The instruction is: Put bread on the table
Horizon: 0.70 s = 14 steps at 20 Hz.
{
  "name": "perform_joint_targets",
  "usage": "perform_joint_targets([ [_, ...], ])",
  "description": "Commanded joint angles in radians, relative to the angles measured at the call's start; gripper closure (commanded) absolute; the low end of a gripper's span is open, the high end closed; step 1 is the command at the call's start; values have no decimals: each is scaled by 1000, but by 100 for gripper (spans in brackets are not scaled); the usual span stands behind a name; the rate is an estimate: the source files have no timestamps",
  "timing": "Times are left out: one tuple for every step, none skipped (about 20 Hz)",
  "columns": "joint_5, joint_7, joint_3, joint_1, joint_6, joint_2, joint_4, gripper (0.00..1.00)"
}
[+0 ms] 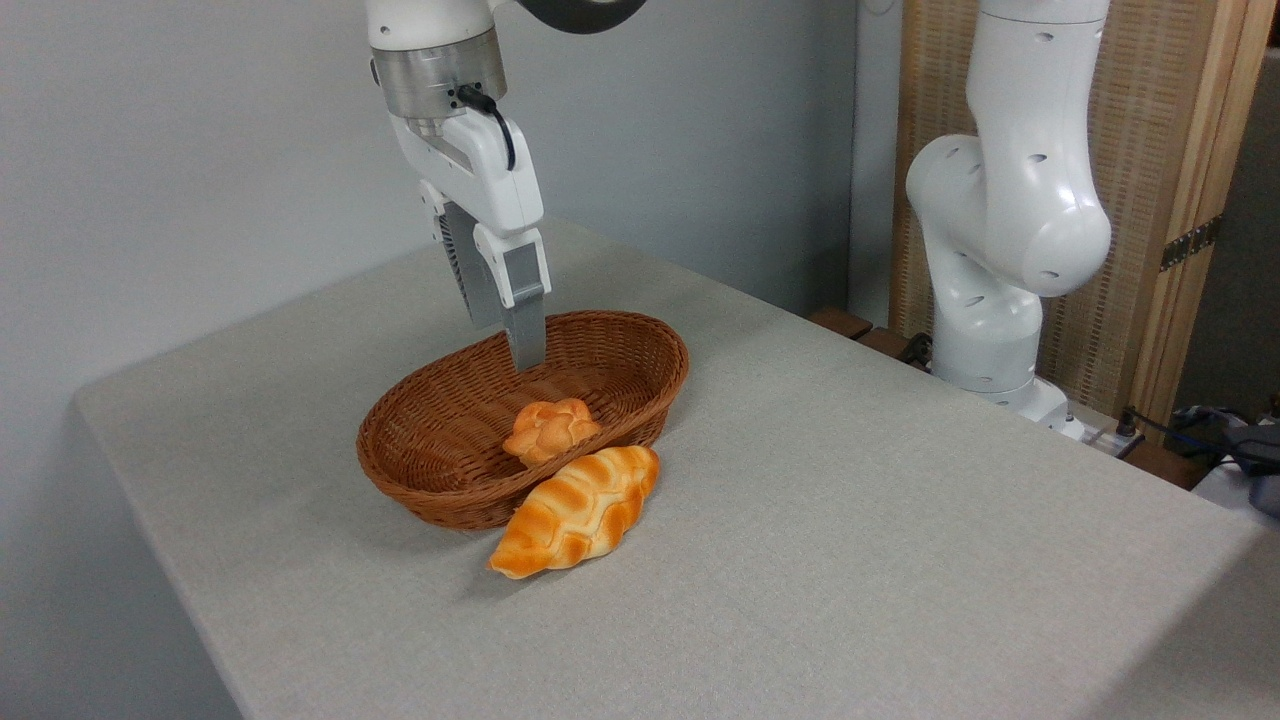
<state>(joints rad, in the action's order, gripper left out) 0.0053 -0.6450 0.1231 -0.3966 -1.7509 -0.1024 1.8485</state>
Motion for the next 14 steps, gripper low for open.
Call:
perform_joint_targets([
  [-2,5,-2,-2,25,6,-2,0],
  [-4,5,-3,-4,22,6,6,0],
  [-7,5,-3,-8,19,4,20,0],
  [-7,4,-3,-19,13,3,35,0],
  [-7,1,-3,-27,10,0,49,0],
  [-5,-2,-3,-27,8,-6,69,0],
  [-2,-4,-5,-31,8,-11,87,0],
  [-2,-2,-7,-39,10,-16,106,0],
  [-2,-2,-10,-41,10,-28,132,0],
  [-1,-4,-10,-41,8,-29,149,0],
  [-2,-4,-10,-41,5,-29,162,0],
  [-1,-4,-10,-42,-7,-29,178,0],
  [1,-4,-13,-42,-28,-28,192,0],
  [1,-4,-17,-42,-41,-28,199,0],
])
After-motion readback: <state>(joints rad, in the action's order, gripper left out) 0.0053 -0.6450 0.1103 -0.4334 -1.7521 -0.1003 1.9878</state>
